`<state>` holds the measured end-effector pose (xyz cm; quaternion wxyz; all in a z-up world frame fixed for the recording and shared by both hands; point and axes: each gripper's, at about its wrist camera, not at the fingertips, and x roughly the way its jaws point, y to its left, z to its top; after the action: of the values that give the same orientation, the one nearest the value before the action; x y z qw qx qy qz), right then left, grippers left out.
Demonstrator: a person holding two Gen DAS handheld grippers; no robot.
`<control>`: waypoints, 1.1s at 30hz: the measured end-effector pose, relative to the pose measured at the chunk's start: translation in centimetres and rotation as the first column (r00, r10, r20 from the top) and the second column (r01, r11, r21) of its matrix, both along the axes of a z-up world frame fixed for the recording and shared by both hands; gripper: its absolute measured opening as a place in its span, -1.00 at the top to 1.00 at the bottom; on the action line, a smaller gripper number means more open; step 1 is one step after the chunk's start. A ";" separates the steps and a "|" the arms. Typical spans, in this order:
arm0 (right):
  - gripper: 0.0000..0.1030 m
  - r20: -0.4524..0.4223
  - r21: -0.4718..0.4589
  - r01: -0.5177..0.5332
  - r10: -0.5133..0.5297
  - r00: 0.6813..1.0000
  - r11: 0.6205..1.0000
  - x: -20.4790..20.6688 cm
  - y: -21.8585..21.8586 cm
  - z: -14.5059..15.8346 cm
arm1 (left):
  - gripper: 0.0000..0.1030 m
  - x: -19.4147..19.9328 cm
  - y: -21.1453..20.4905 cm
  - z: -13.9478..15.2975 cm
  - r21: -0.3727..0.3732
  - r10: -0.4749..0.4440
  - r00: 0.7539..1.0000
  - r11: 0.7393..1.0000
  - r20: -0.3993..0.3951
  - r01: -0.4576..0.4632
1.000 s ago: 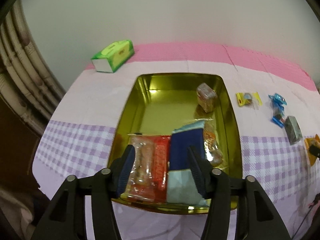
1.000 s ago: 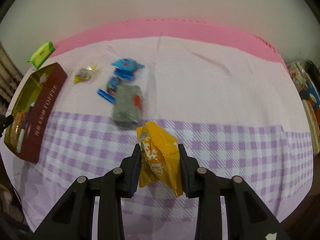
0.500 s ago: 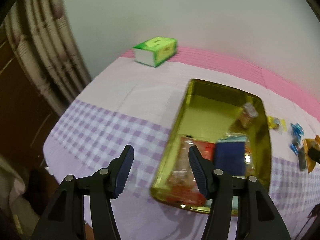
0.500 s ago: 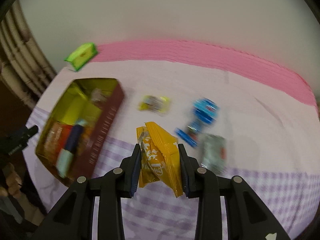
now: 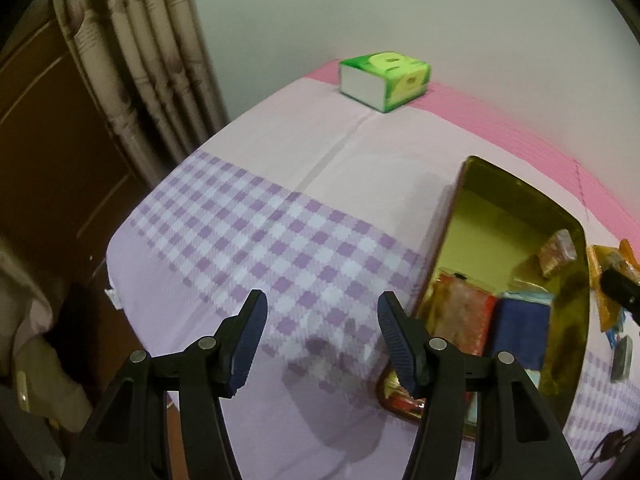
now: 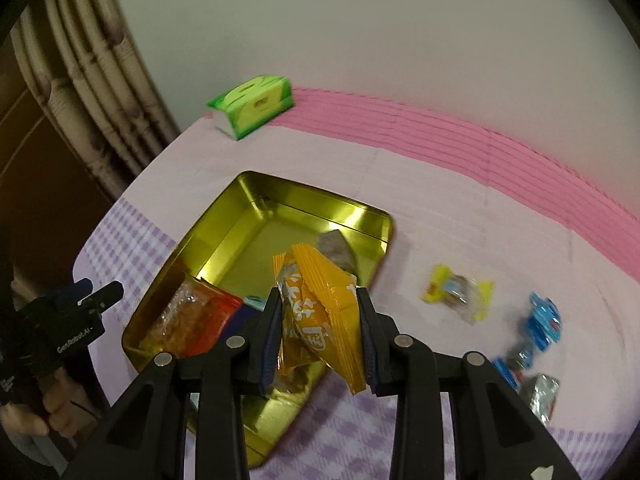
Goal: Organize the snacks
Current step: 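Lower the yellow-orange bag into the tin and open the right tool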
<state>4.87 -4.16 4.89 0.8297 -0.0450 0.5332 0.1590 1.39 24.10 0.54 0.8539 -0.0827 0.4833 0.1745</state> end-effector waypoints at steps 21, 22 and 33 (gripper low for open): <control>0.38 -0.065 -0.084 -0.058 0.052 0.997 0.995 1.6 -0.9 -1.7 | -0.14 0.6 0.7 -1.2 -0.009 0.018 0.999 1.000 -0.043 -0.018; 0.38 -0.065 -0.087 -0.060 0.055 0.996 0.994 1.5 -0.8 -1.6 | -0.14 0.6 0.7 -1.1 -0.008 0.016 0.999 1.000 -0.043 -0.016; 0.30 -0.079 -0.079 -0.056 0.050 0.996 0.995 2.6 1.2 -2.3 | -0.14 0.7 0.5 -1.1 -0.002 0.013 0.999 1.000 -0.042 -0.013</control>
<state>7.43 -2.96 2.55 0.8017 -0.0865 0.5692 0.1607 2.07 24.61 -0.59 0.8423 -0.0830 0.5007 0.1812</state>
